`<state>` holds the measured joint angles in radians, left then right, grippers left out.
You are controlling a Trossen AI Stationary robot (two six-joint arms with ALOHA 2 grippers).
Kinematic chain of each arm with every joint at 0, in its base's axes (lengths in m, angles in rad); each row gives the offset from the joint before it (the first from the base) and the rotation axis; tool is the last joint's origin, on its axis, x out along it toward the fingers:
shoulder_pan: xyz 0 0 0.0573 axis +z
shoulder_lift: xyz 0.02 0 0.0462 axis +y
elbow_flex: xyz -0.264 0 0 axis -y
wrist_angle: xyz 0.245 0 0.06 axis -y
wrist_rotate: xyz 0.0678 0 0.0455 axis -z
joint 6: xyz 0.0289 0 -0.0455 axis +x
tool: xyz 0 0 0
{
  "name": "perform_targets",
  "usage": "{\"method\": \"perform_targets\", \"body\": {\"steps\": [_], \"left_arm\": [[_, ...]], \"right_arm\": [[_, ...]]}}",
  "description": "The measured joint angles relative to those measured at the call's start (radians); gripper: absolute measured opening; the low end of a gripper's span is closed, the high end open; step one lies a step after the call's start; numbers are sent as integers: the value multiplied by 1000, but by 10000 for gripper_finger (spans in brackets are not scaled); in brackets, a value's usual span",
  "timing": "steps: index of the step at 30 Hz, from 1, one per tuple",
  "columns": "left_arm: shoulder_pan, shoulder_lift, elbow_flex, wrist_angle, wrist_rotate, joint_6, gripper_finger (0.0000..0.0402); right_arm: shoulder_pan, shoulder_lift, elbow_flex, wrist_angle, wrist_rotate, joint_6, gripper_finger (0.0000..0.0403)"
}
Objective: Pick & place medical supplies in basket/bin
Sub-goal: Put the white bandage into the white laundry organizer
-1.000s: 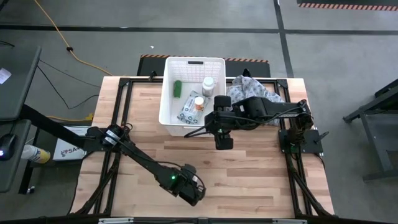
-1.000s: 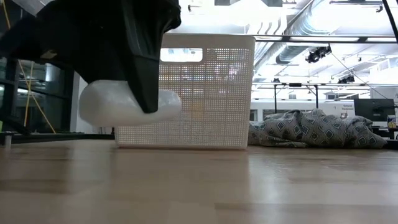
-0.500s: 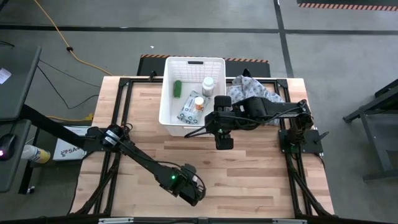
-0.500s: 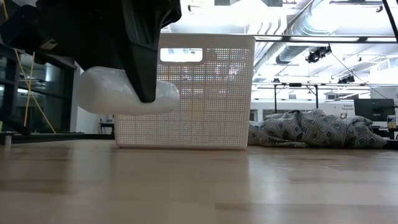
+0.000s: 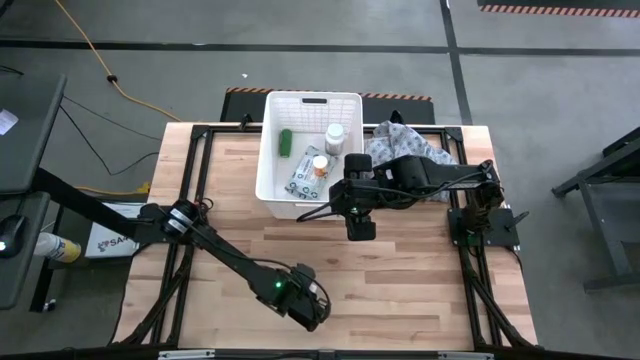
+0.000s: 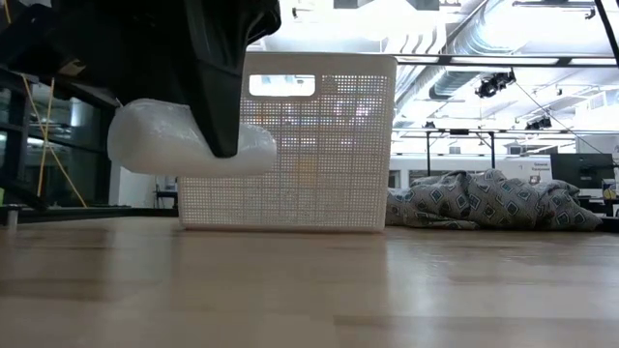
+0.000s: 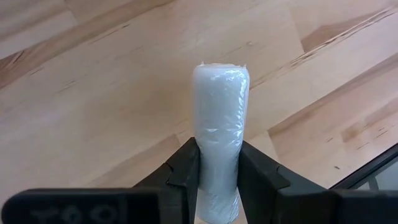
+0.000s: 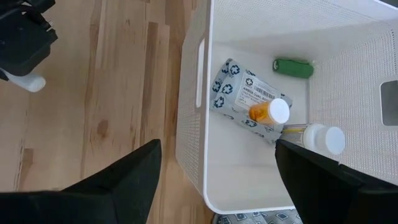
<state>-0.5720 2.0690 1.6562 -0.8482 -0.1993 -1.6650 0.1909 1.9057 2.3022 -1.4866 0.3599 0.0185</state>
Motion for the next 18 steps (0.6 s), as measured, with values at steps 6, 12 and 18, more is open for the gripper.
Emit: {"method": "perform_targets", "body": {"steps": [6,12,18], "left_arm": [[0,-18,0,-9,-1,0,128],[-5,-38,1,-18,-12,0,128],[-13,-47,62,-104,-28,0,128]], "right_arm": [[0,0,0,0,0,0,304],[0,0,0,-1,0,0,304],[0,0,0,-2,0,0,304]]}}
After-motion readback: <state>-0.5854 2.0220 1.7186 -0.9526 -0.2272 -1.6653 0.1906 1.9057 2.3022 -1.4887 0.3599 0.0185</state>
